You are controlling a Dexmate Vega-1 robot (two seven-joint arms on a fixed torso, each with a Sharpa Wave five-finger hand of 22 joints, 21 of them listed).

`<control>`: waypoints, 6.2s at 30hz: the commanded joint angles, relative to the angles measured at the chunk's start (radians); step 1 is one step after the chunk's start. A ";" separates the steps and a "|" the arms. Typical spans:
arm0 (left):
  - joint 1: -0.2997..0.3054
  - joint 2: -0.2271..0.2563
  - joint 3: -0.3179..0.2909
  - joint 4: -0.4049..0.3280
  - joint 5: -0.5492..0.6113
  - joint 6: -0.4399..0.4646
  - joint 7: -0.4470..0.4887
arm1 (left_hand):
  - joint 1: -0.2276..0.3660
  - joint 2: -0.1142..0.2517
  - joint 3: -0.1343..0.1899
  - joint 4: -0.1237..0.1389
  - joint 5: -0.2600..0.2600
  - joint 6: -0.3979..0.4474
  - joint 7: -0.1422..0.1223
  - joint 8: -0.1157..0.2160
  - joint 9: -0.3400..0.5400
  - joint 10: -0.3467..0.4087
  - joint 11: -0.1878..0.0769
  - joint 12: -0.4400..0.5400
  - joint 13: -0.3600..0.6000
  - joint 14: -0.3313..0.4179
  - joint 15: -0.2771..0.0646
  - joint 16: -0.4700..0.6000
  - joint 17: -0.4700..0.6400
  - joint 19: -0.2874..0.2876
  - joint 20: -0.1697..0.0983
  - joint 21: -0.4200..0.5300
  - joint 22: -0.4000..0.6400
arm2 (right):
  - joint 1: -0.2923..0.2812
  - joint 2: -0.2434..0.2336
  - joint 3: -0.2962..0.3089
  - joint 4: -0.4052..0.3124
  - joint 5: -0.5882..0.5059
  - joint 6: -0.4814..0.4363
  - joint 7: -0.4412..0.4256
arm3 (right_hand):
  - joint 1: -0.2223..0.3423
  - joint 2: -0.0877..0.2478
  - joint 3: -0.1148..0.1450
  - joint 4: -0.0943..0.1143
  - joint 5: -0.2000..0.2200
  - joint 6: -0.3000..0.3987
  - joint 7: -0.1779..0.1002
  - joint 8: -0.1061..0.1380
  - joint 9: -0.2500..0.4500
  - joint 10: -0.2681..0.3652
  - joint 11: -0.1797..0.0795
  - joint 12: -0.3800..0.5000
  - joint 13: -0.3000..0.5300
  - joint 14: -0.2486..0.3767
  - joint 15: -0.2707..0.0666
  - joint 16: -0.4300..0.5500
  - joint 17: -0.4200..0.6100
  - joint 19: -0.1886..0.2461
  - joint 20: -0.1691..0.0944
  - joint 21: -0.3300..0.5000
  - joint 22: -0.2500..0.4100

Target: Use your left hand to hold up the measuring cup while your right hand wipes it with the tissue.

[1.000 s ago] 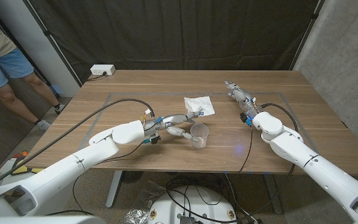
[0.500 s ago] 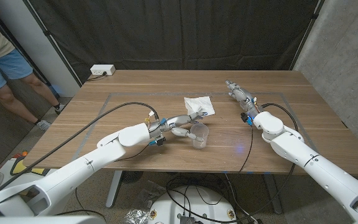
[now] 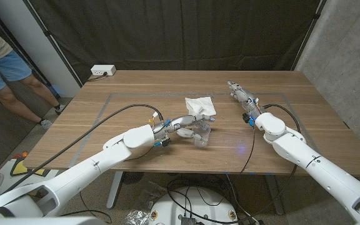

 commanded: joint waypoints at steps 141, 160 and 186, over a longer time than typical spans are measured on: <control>0.274 0.095 -0.395 -0.244 -0.079 0.048 0.404 | 0.083 0.070 0.051 0.015 -0.102 0.266 0.036 0.128 0.013 0.311 -0.031 0.053 0.054 0.480 -0.178 -0.050 0.083 0.121 -0.059 0.206 0.007 | 0.420 0.057 -0.545 0.004 -1.085 -0.457 0.357 | 0.248 0.008 0.021 -0.113 0.067 0.290 -0.109 0.048 0.010 0.202 -0.035 0.037 0.006 0.298 -0.127 0.029 0.007 0.252 -0.053 0.051 0.021; 0.232 0.079 -0.375 -0.207 -0.083 0.042 0.389 | 0.079 0.069 0.051 0.018 -0.103 0.270 0.035 0.131 0.011 0.316 -0.028 0.052 0.056 0.487 -0.177 -0.057 0.089 0.119 -0.060 0.218 0.006 | 0.400 0.057 -0.549 0.031 -1.170 -0.427 0.213 | 0.485 0.042 0.064 -0.140 0.106 0.604 -0.135 0.084 0.008 0.648 -0.103 0.123 0.018 0.822 -0.301 0.189 0.086 0.429 -0.095 0.230 0.088; 0.199 0.066 -0.356 -0.183 -0.081 0.040 0.387 | 0.080 0.072 0.054 0.018 -0.102 0.272 0.036 0.135 0.011 0.315 -0.030 0.048 0.058 0.490 -0.179 -0.068 0.096 0.114 -0.065 0.235 0.004 | 0.352 0.017 -0.470 -0.008 -1.046 -0.376 0.226 | 0.198 -0.001 -0.227 0.195 0.091 0.537 -0.096 -0.002 0.019 0.598 -0.032 0.028 0.063 0.725 -0.214 0.243 0.150 0.312 -0.030 0.450 0.203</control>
